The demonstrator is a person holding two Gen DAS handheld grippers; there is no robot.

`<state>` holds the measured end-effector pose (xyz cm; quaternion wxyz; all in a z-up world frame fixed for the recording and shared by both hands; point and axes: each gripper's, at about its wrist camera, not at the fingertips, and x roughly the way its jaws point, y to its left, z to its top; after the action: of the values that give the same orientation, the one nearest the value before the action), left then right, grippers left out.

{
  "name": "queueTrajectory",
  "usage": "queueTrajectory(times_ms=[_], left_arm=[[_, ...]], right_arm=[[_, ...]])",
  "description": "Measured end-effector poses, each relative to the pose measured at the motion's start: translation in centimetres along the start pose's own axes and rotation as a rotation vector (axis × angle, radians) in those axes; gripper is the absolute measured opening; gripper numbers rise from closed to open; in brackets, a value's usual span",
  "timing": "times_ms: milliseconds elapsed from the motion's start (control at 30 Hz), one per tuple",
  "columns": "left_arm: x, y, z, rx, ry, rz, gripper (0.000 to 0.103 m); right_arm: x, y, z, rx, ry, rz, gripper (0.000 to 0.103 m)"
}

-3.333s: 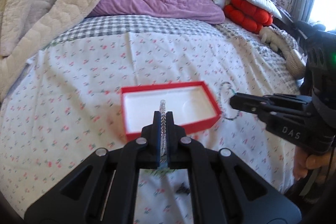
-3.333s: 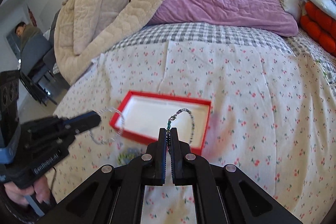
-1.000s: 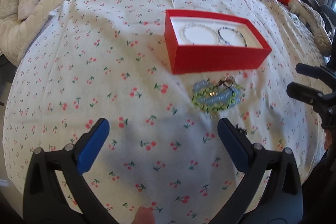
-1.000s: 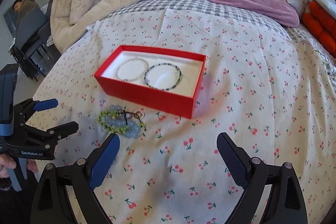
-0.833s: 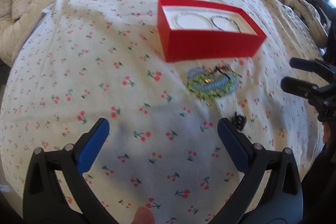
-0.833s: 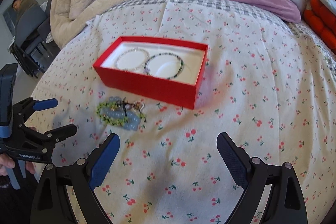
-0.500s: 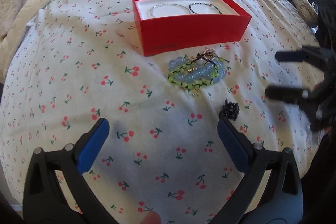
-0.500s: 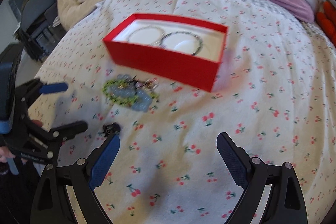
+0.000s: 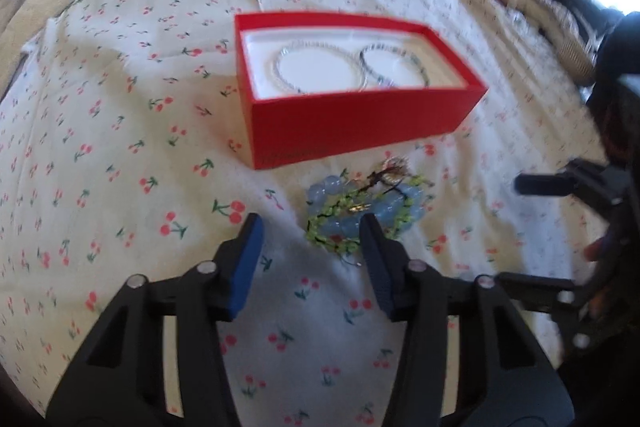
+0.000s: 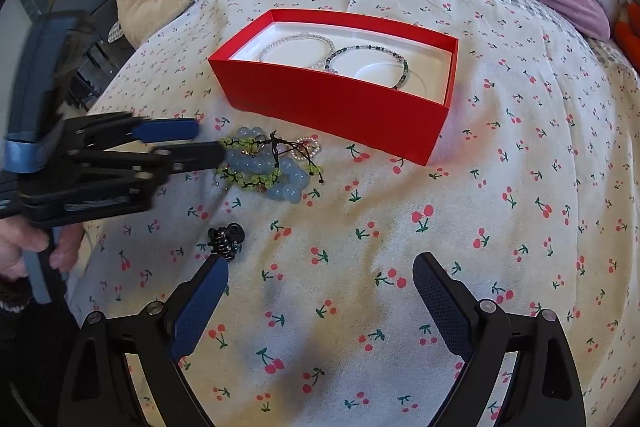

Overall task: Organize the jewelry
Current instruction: 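Grasp the green beaded cord bracelet with the left tool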

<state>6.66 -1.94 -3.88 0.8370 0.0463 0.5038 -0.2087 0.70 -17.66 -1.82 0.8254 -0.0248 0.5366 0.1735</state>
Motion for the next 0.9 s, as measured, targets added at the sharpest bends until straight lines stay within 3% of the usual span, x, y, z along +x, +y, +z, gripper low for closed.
queueTrajectory(times_ms=[100, 167, 333, 733, 900], left_arm=[[0.7, -0.1, 0.2, -0.004, 0.003, -0.001, 0.038], [0.7, -0.2, 0.4, -0.002, 0.006, -0.012, 0.018], [0.5, -0.8, 0.2, 0.016, 0.009, -0.018, 0.006], [-4.4, -1.2, 0.0, 0.042, -0.069, -0.026, 0.006], [-5.4, 0.6, -1.3, 0.014, -0.046, 0.010, 0.006]], right_arm=[[0.0, -0.1, 0.0, 0.003, -0.001, 0.009, 0.095], [0.1, -0.2, 0.0, 0.003, 0.003, 0.013, 0.095], [0.4, -0.2, 0.2, 0.003, 0.012, 0.012, 0.095], [0.9, 0.9, 0.3, -0.033, 0.034, 0.041, 0.095], [1.7, 1.9, 0.3, -0.057, 0.057, 0.058, 0.095]])
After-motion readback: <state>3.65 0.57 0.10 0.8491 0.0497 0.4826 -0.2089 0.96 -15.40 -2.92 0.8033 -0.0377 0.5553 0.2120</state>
